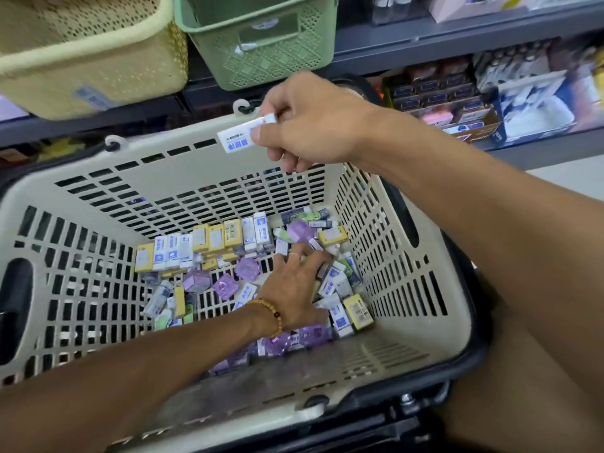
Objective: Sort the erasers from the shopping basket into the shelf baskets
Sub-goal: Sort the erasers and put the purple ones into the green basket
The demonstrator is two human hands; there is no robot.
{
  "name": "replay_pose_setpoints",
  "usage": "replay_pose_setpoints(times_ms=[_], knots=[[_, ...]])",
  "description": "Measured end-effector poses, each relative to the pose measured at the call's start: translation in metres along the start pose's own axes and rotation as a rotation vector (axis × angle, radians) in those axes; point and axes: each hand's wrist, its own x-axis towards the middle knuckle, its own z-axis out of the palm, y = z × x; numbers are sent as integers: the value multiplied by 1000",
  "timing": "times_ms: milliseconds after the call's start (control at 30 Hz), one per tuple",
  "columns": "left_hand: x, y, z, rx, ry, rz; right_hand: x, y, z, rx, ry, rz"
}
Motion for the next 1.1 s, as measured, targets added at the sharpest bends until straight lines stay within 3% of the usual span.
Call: replay_pose_setpoints(times_ms=[433,667,900,1100], knots=[[0,-9,9,-87,124,-43,0,18,2,-77,-40,66],[-3,-5,10,98,126,10,4,24,8,-144,-74,71],[-6,-24,-10,-139,43,-17,5,28,13,-195,-100,84],[-27,-35,-35,-600,108,-190,11,31,17,-135,-96,105]])
